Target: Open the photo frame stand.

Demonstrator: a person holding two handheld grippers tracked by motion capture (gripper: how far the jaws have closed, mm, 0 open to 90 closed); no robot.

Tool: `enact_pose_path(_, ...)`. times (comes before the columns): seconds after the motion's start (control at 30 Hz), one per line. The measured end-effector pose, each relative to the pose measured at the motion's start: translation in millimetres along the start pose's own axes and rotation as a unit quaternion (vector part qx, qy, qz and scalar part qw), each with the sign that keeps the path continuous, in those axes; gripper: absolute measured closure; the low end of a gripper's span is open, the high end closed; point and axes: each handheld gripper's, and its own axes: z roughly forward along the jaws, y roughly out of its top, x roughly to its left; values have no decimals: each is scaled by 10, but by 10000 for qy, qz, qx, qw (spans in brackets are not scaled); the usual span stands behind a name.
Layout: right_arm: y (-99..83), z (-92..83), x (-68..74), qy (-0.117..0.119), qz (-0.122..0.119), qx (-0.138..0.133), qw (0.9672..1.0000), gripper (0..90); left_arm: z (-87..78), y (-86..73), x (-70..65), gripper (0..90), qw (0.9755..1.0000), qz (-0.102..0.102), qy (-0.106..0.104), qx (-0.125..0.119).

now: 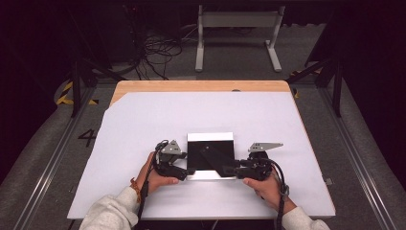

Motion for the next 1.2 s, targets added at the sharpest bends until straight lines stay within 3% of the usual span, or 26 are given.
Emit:
enact_pose_path(0.13, -3, -13, 20, 3, -144, -32, 9999, 560, 28, 1, 31, 236, 9998, -109, -163, -50)
enact_pose_path(0.43, -14, -26, 41, -6, -286, -82, 9996, 563, 80, 75, 64, 228, 9994, -107, -328, -9)
enact_pose_path(0.77, -2, -64, 77, 29, -323, -166, 9993, 602, 23, 109, 18, 270, 9999, 47, -47, -94)
enact_pose_path(1.03, -4, -73, 52, 31, -219, -285, 9993, 656, -81, 128, 20, 390, 9988, 199, 223, -393)
enact_pose_path(1.2, -6, -67, 54, -38, -268, -243, 9993, 658, -141, 138, 22, 416, 9978, 206, 253, -576)
